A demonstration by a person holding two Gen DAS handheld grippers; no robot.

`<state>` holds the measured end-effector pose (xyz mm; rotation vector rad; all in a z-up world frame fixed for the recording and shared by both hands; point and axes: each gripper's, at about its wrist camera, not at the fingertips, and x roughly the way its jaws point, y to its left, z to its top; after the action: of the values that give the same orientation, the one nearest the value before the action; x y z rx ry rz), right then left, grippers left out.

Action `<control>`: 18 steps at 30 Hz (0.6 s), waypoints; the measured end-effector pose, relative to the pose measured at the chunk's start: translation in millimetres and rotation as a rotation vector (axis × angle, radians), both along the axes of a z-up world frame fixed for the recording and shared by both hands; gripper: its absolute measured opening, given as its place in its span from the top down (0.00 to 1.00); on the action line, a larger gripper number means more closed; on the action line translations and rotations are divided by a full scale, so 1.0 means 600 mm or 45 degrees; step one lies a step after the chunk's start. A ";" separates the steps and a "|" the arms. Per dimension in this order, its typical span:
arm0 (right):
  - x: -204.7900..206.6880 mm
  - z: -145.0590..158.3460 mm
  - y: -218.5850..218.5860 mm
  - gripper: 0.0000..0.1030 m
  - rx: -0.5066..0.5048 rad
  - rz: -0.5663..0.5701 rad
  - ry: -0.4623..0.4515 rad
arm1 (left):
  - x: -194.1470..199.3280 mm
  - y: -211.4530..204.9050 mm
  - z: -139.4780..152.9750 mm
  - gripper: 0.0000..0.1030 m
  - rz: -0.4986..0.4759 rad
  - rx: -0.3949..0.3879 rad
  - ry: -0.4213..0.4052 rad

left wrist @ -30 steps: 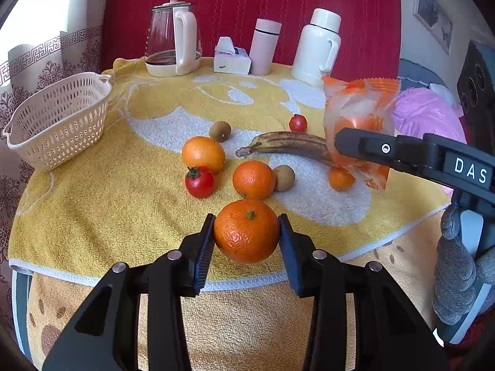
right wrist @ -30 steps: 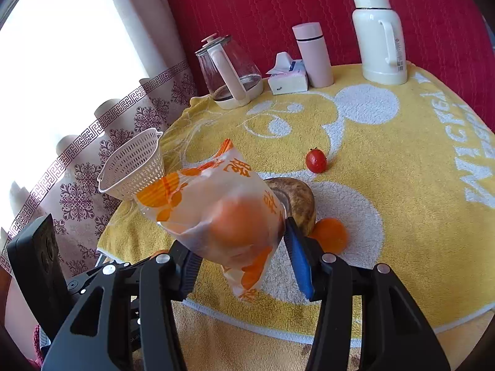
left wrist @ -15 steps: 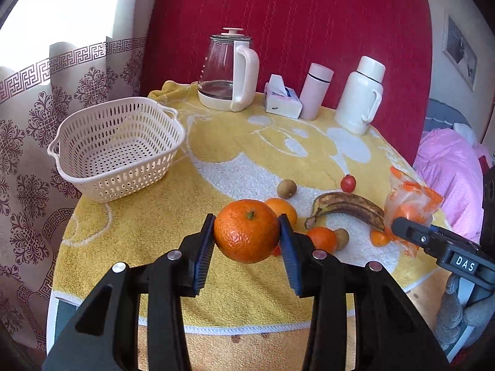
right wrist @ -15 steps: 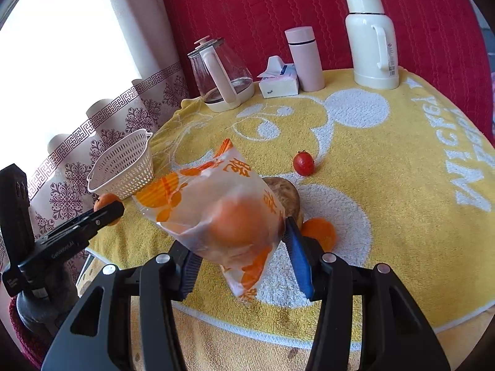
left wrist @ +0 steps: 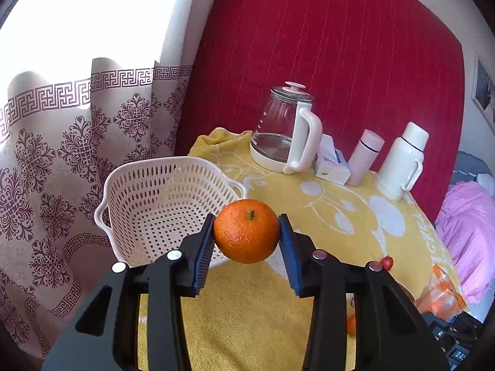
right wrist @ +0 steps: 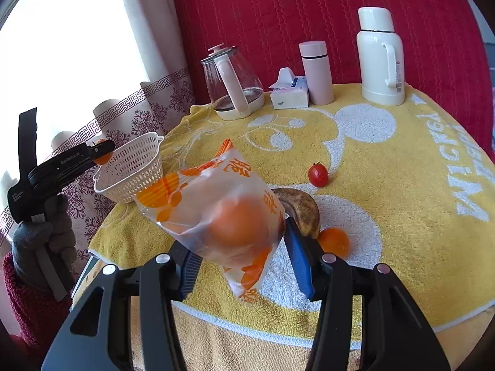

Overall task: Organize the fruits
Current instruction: 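Carry the orange into the white basket and open the left tool while the right tool lifts the bag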

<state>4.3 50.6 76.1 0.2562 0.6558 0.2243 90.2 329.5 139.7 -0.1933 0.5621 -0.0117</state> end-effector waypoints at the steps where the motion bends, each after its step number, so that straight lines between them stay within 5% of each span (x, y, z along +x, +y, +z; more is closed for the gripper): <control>1: 0.002 0.002 0.001 0.51 0.005 -0.002 -0.002 | 0.010 0.011 -0.003 0.60 0.026 0.000 0.006; 10: 0.035 -0.006 0.027 0.51 0.043 0.028 0.052 | 0.063 0.078 -0.052 0.59 0.134 -0.015 0.115; 14: 0.049 -0.005 0.050 0.51 0.047 0.062 0.065 | 0.064 0.097 -0.055 0.37 0.150 -0.080 0.128; 18: 0.061 0.001 0.075 0.51 0.039 0.106 0.066 | 0.055 0.114 -0.038 0.31 0.183 -0.100 0.099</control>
<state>40.8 95.7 76.7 0.2651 0.7152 0.3088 123.2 397.9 117.0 -0.3112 0.6247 0.1137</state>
